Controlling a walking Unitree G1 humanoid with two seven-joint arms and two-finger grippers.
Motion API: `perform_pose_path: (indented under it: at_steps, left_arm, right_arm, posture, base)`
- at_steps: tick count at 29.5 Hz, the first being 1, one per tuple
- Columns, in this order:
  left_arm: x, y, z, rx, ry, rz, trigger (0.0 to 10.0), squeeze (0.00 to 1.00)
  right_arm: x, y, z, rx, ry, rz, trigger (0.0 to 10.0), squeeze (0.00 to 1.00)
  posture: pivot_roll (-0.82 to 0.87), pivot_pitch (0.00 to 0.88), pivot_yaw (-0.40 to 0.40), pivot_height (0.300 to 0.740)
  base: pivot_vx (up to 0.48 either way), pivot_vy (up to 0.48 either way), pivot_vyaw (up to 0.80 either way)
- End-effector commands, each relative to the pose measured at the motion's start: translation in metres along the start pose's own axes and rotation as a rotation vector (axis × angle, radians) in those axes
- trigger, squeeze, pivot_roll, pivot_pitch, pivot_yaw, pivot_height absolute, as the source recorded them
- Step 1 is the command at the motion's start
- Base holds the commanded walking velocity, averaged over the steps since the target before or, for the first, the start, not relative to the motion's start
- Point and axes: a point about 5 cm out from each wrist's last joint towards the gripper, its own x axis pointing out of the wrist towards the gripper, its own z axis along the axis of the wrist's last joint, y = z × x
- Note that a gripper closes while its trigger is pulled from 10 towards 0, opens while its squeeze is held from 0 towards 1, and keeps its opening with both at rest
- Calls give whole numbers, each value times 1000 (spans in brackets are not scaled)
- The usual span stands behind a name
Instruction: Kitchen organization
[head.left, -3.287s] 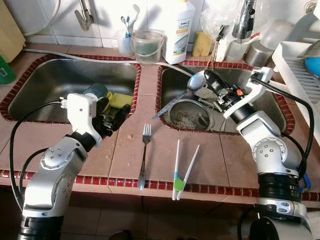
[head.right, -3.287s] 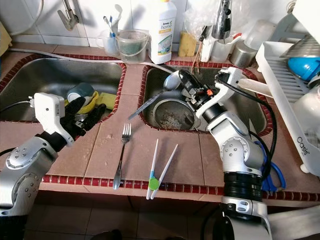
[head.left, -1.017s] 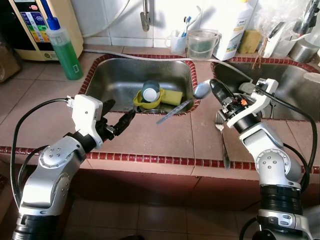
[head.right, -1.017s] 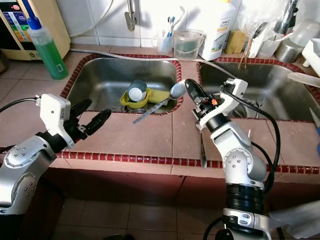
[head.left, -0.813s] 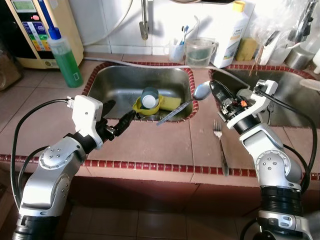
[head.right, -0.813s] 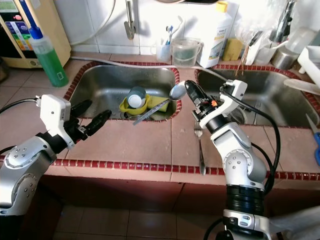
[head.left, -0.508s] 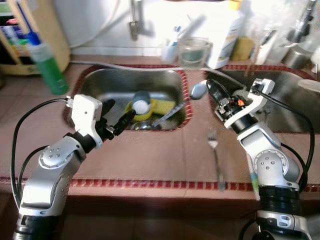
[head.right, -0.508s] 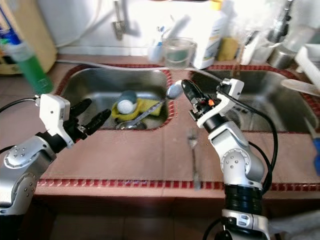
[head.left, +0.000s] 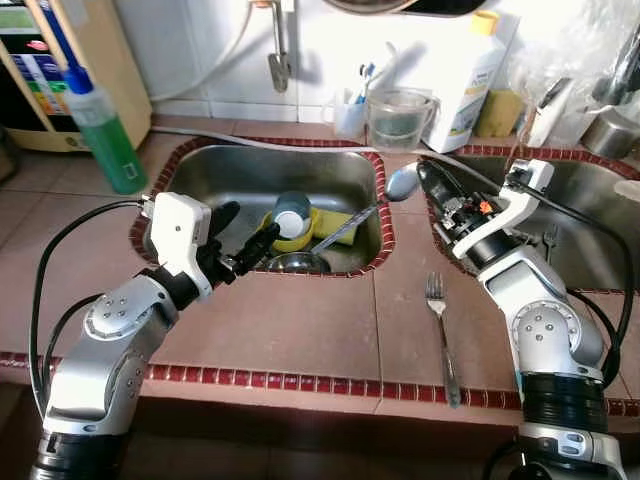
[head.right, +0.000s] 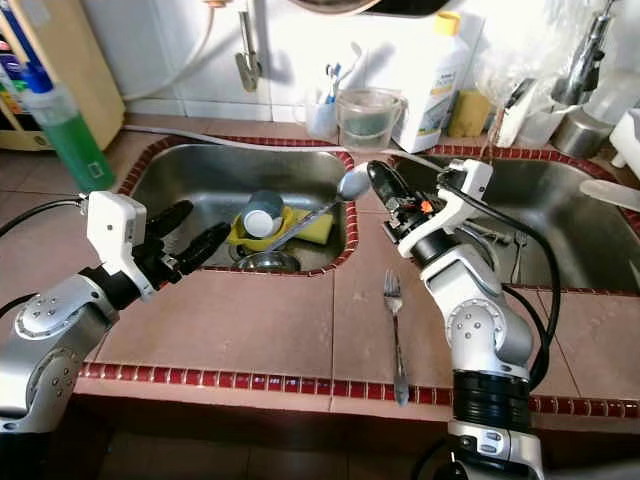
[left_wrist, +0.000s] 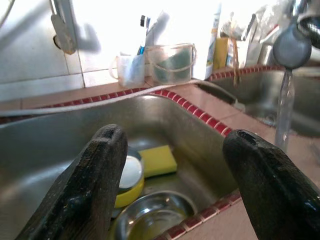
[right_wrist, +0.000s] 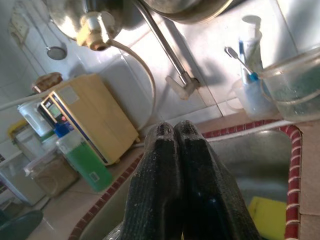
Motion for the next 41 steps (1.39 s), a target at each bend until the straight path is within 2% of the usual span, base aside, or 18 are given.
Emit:
perform_pose_path:
  at_steps: [1, 12, 21, 34, 41]
  left_arm:
    - [4, -1, 3, 34, 9, -35, 10000, 0]
    - [7, -17, -3, 69, 51, -143, 10000, 0]
    - [3, -22, 0, 67, 60, -185, 10000, 0]
    - [-8, -31, 6, 49, 73, -223, 10000, 0]
    - [-17, -38, 11, 30, 73, -237, 10000, 0]
  right_arm:
    - [-1, -9, 2, -19, -1, -44, 10000, 0]
    - [5, -31, 9, -54, 3, -128, 10000, 0]
    - [15, -48, 11, -76, 16, -188, 10000, 0]
    - [37, -45, 8, -81, 22, -177, 10000, 0]
    - [51, -35, -2, -104, 89, -116, 10000, 0]
  posture:
    - [-26, 125, 29, 740]
    - [-21, 141, 49, 740]
    - [-2, 168, 69, 740]
    - [30, 197, 79, 740]
    - [49, 219, 58, 740]
  base:
    - [0, 0, 0]
    - [0, 0, 0]
    - [0, 0, 0]
    - [0, 0, 0]
    - [0, 0, 0]
